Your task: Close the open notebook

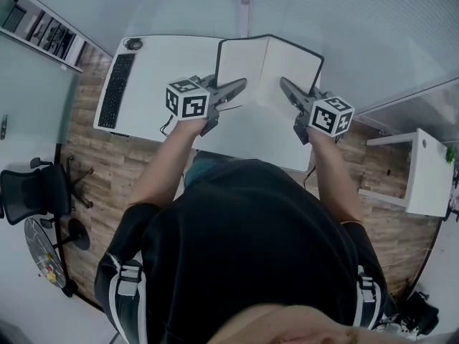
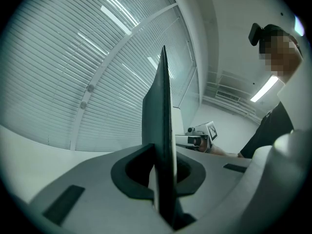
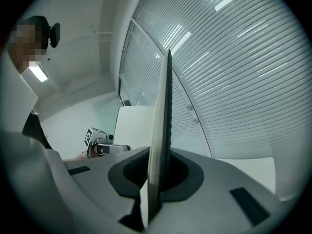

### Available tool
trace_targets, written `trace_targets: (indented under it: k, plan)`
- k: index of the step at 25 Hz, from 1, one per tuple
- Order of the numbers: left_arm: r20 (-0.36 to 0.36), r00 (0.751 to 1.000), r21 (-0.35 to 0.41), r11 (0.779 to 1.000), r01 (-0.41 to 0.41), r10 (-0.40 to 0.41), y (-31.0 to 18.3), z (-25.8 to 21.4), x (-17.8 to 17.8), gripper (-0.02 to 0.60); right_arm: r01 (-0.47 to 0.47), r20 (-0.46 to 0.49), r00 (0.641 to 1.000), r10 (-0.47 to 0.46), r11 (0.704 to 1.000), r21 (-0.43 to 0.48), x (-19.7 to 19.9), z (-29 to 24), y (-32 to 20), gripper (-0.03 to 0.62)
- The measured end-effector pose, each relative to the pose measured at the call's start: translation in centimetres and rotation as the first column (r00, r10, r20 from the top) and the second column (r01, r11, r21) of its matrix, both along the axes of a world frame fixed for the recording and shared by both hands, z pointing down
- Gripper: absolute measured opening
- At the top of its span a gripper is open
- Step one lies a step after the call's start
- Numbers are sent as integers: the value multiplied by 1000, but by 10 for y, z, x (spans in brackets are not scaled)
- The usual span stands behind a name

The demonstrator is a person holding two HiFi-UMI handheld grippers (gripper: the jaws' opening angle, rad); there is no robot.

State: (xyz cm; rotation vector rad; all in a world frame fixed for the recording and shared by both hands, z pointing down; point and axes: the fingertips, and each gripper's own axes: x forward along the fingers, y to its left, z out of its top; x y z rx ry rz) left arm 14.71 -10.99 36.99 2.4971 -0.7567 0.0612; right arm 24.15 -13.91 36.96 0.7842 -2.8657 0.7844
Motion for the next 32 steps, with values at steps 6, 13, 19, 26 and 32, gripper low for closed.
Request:
trace_targets:
  k: [6,13,19,26,32]
  plan:
    - [-8,1000,-4,1000,0,0,-3,0,-6,46,-5,1,1000,5,1000,14,-3,-3,-1,69]
    - [1,1000,8,1000,-23,23,-16,-14,-20,46,-36,10,999,36,999,13,-16,-15,-10,69]
    - [-14,999,-9,999,-36,36,-65,-4,-80,46,-46,-8,999,46,999,-4,-76,-8,-57,67]
    - [-14,999,-24,999,-43,42,-90,-1,-105,46,-67,3,998,67,997,-25,-101,-5,-79,67]
    - [-16,998,-41,997,-60,60,-102,3,-106,46,-98,-6,995,98,995,-26,-101,-1,-88,67]
